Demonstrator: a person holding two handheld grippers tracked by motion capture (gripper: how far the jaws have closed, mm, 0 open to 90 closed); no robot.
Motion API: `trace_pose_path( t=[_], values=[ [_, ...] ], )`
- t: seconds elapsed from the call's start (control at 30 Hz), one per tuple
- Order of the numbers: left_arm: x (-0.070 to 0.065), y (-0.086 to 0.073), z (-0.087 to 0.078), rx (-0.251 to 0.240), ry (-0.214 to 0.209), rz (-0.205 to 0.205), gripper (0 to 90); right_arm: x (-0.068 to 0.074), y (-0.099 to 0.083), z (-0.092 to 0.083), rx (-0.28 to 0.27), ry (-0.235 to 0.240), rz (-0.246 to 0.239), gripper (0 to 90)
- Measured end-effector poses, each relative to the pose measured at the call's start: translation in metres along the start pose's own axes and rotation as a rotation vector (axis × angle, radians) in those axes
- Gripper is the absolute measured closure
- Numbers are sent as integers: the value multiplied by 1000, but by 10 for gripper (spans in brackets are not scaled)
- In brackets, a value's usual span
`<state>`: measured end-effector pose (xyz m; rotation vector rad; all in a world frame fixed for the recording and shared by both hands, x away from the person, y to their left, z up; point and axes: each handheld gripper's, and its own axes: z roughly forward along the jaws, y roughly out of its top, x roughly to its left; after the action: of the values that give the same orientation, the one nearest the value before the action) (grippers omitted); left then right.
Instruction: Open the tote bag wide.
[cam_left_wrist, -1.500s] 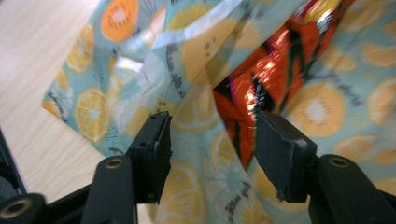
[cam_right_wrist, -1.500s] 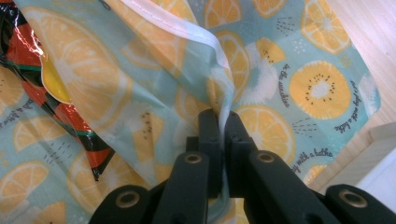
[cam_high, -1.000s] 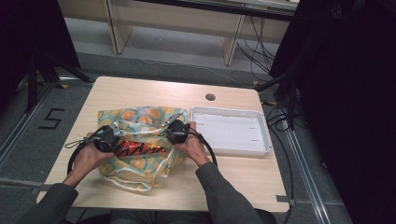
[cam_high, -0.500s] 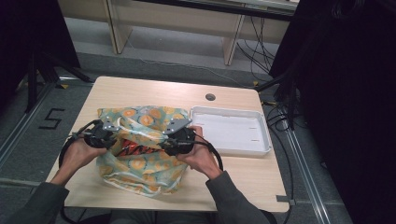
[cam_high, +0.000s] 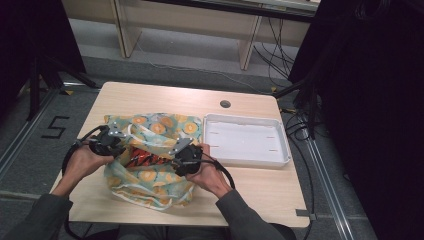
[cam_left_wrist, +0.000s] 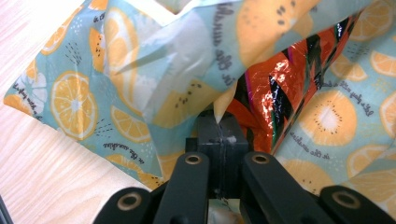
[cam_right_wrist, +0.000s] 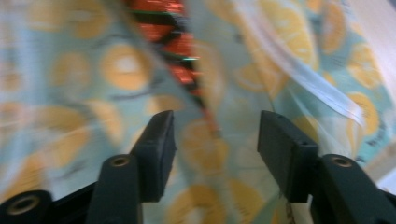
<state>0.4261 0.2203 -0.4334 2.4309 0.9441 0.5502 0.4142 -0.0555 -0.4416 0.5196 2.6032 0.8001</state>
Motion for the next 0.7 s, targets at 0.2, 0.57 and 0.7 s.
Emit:
trace_pose_path(
  t=[0.2, 0.57, 0.7],
  values=[
    [1, 0, 1, 20, -19, 16, 896, -15, -3, 35, 68, -8, -15, 418],
    [1, -8, -11, 25, -42, 37, 896, -19, -2, 13, 60, 65, -138, 900],
    [-5, -14, -34, -19, -153, 17, 897, -16, 0, -20, -3, 117, -87, 900]
  ],
)
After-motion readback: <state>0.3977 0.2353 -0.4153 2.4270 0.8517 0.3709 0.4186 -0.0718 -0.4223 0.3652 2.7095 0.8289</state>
